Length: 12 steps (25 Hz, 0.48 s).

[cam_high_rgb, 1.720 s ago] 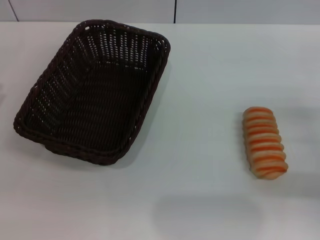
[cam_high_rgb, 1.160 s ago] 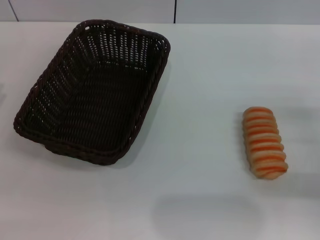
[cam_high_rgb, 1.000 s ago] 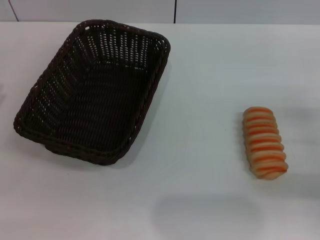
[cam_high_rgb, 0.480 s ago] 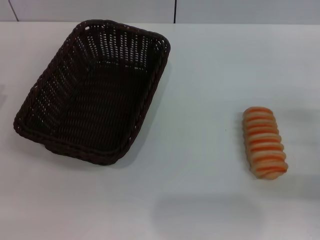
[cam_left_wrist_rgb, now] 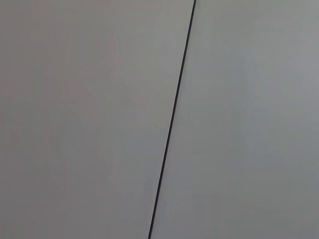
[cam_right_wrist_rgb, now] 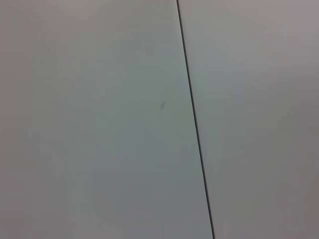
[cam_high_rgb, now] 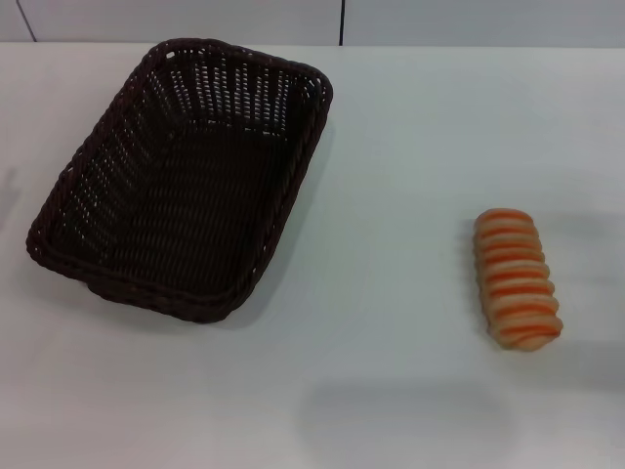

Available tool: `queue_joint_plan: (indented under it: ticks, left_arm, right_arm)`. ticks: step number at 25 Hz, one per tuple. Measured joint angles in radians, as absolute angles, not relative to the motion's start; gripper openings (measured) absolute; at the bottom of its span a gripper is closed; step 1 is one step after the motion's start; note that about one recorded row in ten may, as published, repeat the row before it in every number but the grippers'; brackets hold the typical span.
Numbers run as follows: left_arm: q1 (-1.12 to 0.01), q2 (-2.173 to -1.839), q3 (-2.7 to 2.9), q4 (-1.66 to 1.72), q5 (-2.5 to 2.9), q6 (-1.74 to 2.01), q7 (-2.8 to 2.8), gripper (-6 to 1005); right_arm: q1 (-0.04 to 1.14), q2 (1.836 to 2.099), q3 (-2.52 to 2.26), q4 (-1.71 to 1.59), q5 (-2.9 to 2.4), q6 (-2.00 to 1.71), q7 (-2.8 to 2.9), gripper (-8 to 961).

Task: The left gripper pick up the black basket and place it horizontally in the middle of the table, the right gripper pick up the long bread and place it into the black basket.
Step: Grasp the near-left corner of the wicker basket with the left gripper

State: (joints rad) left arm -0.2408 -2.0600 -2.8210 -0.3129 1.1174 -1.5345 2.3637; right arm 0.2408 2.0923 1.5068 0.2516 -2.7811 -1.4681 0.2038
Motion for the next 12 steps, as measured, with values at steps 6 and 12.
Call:
queue_joint_plan:
  ticks: [6,12]
  left_arm:
    - [-0.239,-2.06,-2.817,-0.397,1.143,-1.527,2.193,783]
    - [-0.223,-2.045,-2.726,-0.782,1.335,-1.424,1.619,778]
  right_arm:
    - [0.241,2.092,1.506,0.252,-2.781,-1.468,0.204,693]
    - [0.24,2.092,1.506,0.252,-2.781,-1.468,0.209,693]
